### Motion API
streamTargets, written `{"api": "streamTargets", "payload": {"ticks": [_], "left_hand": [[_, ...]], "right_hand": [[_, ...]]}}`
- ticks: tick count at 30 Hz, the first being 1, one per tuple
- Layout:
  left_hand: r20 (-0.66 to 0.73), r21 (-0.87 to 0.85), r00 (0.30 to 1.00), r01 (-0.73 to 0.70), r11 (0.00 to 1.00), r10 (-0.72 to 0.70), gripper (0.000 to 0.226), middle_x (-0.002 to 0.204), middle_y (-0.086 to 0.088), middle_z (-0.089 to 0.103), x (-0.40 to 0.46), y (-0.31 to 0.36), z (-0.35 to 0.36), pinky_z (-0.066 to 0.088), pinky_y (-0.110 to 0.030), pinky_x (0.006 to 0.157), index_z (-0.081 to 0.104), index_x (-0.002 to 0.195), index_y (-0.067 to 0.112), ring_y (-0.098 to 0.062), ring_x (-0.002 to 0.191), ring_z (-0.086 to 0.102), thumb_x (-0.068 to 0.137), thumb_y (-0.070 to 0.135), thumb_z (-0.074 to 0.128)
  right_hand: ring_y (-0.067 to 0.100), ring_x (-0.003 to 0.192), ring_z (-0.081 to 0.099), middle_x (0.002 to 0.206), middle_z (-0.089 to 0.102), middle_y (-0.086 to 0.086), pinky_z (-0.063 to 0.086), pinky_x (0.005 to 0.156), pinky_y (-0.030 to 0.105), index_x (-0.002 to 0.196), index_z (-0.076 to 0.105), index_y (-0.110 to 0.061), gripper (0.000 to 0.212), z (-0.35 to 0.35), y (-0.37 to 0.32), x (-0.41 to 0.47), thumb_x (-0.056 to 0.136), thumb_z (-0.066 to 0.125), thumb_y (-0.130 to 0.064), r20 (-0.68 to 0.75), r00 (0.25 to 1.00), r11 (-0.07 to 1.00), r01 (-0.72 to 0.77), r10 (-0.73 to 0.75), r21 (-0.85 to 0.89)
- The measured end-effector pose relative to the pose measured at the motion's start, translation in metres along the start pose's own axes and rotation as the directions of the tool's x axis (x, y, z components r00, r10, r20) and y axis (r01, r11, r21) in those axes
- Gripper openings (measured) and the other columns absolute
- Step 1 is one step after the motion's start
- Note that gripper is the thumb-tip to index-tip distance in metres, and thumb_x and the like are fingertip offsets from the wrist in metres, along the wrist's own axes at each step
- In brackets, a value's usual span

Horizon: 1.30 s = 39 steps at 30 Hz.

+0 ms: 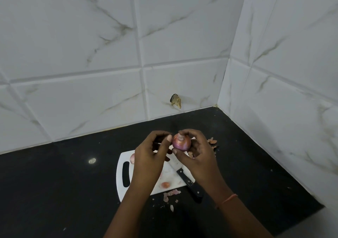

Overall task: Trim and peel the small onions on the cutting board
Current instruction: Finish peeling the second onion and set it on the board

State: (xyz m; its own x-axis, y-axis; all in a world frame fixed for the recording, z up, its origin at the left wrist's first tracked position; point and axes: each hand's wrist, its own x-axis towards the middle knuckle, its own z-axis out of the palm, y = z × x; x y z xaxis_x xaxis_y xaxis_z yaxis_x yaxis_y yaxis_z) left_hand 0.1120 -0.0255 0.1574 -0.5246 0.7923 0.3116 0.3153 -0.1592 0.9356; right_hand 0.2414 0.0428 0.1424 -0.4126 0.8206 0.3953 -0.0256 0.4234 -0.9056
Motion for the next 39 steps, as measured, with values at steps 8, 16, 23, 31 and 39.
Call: {"api": "streamTargets", "payload": {"ticks": [8, 16, 23, 31, 39], "left_hand": [[0.038, -0.040, 0.998, 0.051, 0.998, -0.050, 0.015, 0.087, 0.005, 0.076, 0.001, -0.004, 0.000, 0.059, -0.032, 0.062, 0.077, 0.095, 0.019, -0.015, 0.082, 0.071, 0.081, 0.013, 0.079], [0.025, 0.177, 0.994, -0.109, 0.978, 0.106, 0.014, 0.082, 0.013, 0.070, -0.001, -0.004, -0.002, 0.058, -0.029, 0.062, 0.072, 0.090, 0.025, -0.008, 0.077, 0.068, 0.085, 0.012, 0.076], [0.071, 0.231, 0.995, -0.079, 0.970, 0.064, 0.020, 0.093, 0.011, 0.059, -0.003, -0.003, 0.006, 0.059, -0.035, 0.065, 0.053, 0.090, 0.037, -0.005, 0.086, 0.062, 0.094, 0.020, 0.064], [0.049, 0.138, 0.999, 0.016, 0.990, -0.023, 0.018, 0.080, 0.011, 0.062, -0.003, 0.000, 0.008, 0.053, -0.025, 0.059, 0.053, 0.086, 0.028, -0.013, 0.076, 0.065, 0.095, 0.014, 0.060], [0.092, -0.154, 0.967, 0.250, 0.956, -0.238, 0.008, 0.081, -0.007, 0.071, -0.003, 0.007, 0.005, 0.049, -0.026, 0.054, 0.055, 0.096, 0.002, -0.017, 0.065, 0.066, 0.100, 0.008, 0.052]], "right_hand": [[0.019, 0.109, 0.062, 0.116, 0.060, -0.007, 0.055, 0.089, 0.043, 0.114, 0.058, -0.026, 0.041, -0.003, 0.002, 0.000, 0.079, 0.077, -0.017, 0.005, 0.998, 0.996, 0.057, -0.057, -0.074], [0.017, 0.108, 0.061, 0.113, 0.060, -0.012, 0.055, 0.087, 0.042, 0.113, 0.059, -0.024, 0.038, -0.004, 0.002, 0.001, 0.079, 0.076, -0.020, 0.002, 0.994, 0.984, 0.105, -0.105, -0.144], [0.018, 0.108, 0.061, 0.113, 0.060, -0.011, 0.056, 0.086, 0.040, 0.113, 0.059, -0.023, 0.046, -0.004, -0.001, -0.001, 0.074, 0.078, -0.007, 0.039, 0.997, 0.993, 0.075, -0.071, -0.095], [0.018, 0.108, 0.063, 0.111, 0.065, -0.007, 0.055, 0.086, 0.030, 0.111, 0.061, -0.023, 0.046, -0.004, -0.001, -0.004, 0.075, 0.070, 0.004, 0.061, 0.994, 0.982, -0.102, 0.093, 0.158], [0.023, 0.076, 0.063, 0.105, 0.065, 0.018, 0.052, 0.062, 0.030, 0.114, 0.057, -0.004, 0.039, -0.004, -0.008, 0.005, 0.075, 0.055, -0.003, 0.158, 0.921, 0.632, -0.362, 0.356, 0.685]]}}
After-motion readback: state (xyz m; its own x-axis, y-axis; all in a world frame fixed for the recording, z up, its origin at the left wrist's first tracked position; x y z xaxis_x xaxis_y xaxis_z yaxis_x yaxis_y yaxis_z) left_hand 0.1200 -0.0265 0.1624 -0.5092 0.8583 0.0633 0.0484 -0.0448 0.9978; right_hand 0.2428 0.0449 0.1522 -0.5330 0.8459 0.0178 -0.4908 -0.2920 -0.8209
